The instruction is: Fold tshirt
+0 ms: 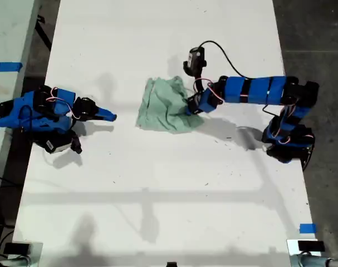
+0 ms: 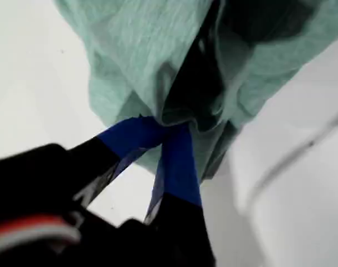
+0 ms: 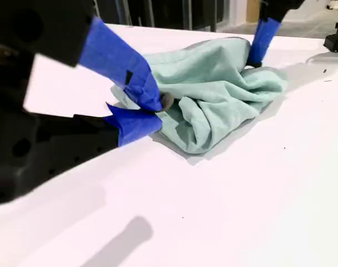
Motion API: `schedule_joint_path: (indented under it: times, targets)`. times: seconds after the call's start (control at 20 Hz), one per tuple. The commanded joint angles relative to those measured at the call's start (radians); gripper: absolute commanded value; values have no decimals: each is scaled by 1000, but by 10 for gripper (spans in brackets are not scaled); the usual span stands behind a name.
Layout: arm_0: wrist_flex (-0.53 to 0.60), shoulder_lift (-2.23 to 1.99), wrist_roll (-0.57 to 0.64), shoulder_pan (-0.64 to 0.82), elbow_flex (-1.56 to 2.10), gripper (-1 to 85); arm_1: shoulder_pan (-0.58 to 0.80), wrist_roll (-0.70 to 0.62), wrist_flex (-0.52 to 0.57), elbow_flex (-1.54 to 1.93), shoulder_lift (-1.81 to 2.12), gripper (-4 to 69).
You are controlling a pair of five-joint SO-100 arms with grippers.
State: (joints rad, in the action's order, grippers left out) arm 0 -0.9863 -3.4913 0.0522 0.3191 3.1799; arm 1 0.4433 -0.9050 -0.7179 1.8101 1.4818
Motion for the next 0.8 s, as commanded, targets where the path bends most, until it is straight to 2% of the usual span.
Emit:
schedule_joint_path:
  times: [0.0, 0.1, 0.25, 0.3, 0.5, 0.6, 0.75]
  targets:
    - [0, -107, -8, -6, 18, 18, 166, -103, 144, -146, -37, -13]
    - [0, -107, -8, -3, 18, 18, 276, -109, 216, -172, -6, -13]
    - [-2, -107, -11, -6, 18, 18, 390, -103, 233, -84, 235, -13]
    - [-3, -107, -14, -6, 18, 18, 419, -104, 192, -48, 331, -13]
    - [-31, -107, -83, -29, 12, 66, 431, -94, -129, 115, 738, -13]
    - [-64, -107, -146, -58, 9, 103, 351, -44, -245, 229, 931, -13]
    - [-66, -107, -146, -58, 11, 55, 169, 81, -337, 425, 1212, -13]
